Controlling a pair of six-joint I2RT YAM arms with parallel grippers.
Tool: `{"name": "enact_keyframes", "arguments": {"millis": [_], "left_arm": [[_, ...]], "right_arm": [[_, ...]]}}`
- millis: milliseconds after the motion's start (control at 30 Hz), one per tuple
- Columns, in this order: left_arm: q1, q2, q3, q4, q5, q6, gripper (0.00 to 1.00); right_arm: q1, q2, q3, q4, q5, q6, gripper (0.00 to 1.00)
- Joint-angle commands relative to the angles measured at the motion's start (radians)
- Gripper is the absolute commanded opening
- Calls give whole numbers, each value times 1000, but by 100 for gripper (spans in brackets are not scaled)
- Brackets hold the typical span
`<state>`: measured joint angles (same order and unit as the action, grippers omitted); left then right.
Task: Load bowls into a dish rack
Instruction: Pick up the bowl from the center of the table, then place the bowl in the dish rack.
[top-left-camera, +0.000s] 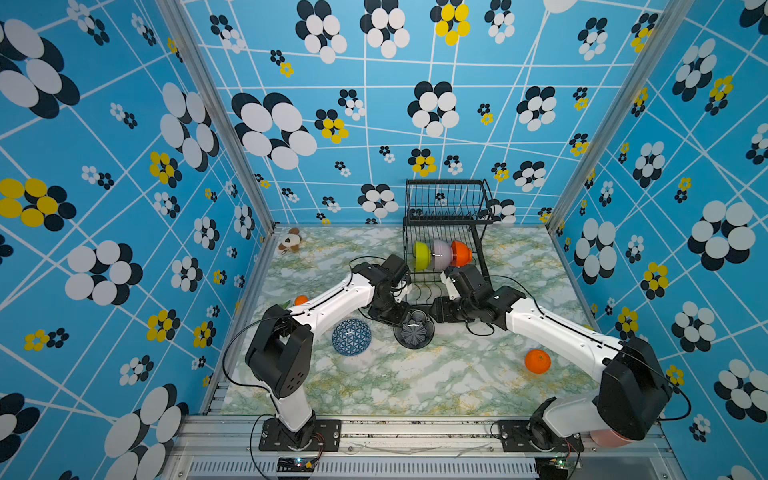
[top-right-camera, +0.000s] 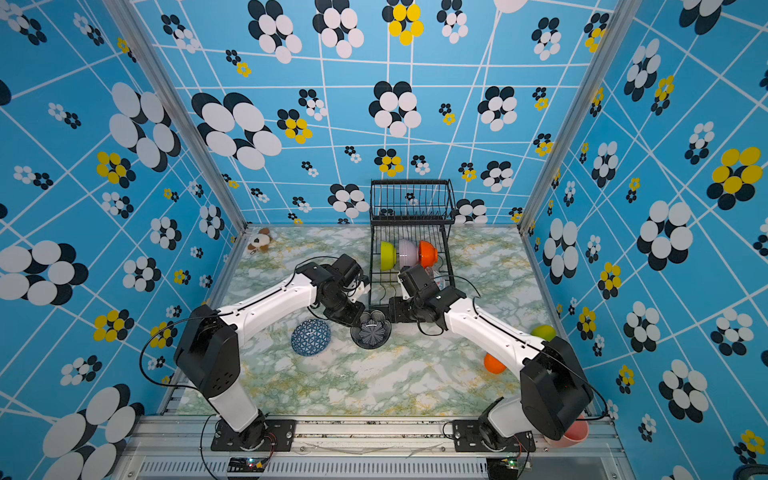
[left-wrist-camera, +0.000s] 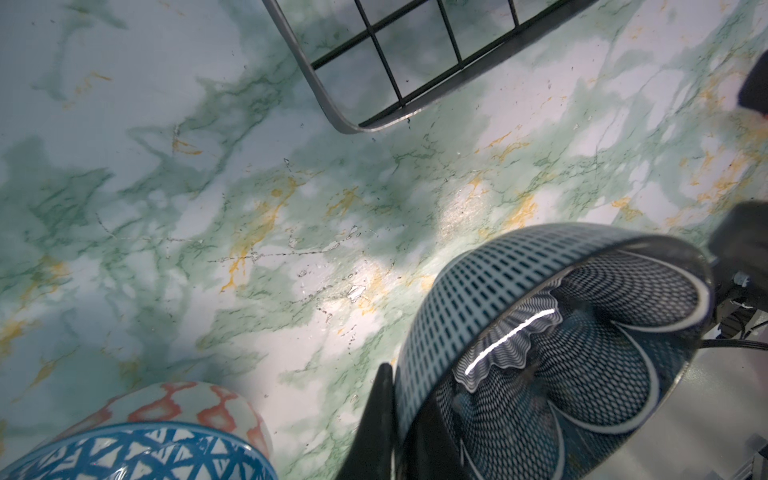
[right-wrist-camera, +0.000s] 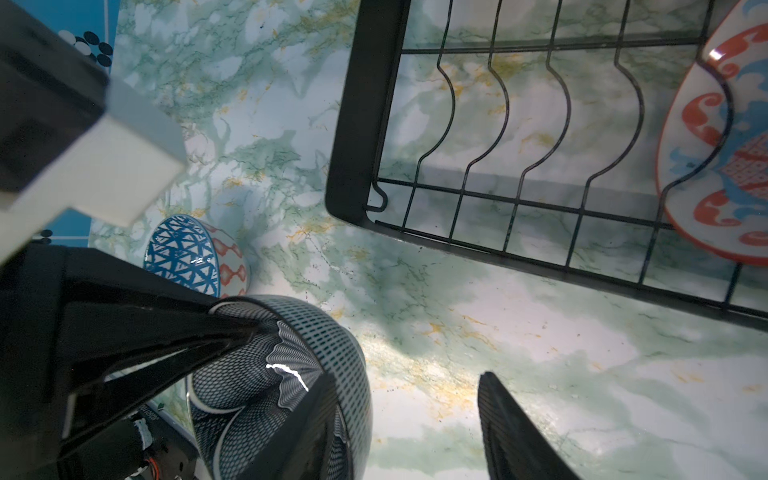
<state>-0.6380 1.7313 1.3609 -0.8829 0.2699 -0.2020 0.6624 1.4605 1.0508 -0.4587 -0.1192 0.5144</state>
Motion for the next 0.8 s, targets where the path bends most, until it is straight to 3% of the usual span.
{"name": "enact_keyframes", "arguments": {"millis": [0, 267, 767], "left_arm": [[12, -40, 12, 17, 28, -15, 0], [16, -41, 11, 18, 25, -18, 0], [20, -35, 11, 18, 22, -22, 0]], "right_arm": [[10, 18, -19, 18, -41, 21, 56], [24, 48, -23, 13, -50, 29, 49], [39, 79, -8, 6, -48, 31, 18]]}}
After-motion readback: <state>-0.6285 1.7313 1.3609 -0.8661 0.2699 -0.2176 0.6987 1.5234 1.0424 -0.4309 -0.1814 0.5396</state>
